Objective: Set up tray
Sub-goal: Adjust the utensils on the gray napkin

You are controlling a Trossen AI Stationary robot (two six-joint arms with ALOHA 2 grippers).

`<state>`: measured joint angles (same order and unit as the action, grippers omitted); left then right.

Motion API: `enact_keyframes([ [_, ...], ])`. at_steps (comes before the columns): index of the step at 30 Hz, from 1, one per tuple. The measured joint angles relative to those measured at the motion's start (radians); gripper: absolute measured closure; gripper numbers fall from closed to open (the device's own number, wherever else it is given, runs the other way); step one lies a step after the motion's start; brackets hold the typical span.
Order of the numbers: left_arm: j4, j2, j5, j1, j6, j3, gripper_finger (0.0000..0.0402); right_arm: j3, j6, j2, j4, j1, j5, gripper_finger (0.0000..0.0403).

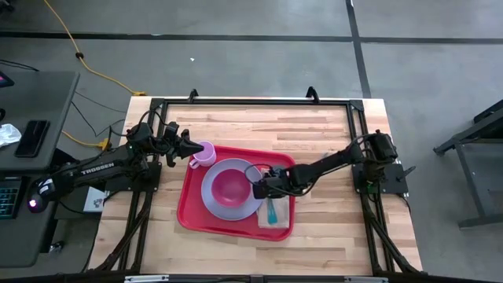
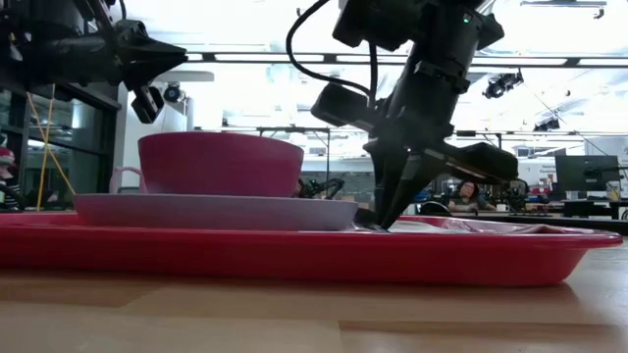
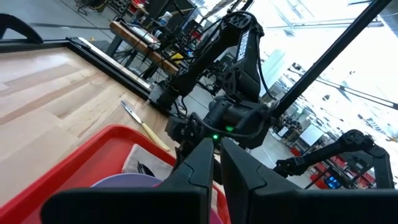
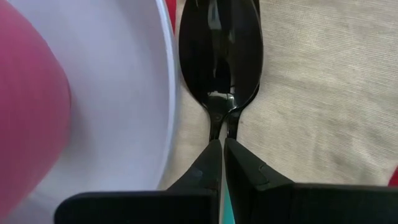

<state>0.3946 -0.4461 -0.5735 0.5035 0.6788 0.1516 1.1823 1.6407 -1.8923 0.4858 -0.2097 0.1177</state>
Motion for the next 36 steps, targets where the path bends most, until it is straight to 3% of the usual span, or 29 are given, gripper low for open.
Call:
enact_keyframes([
  [36,0.0,0.0,0.011,0.0,0.0,0.0,0.0339,-0.001,-0.011,-0.002,0.095,-0.003,0.023,0.0403],
])
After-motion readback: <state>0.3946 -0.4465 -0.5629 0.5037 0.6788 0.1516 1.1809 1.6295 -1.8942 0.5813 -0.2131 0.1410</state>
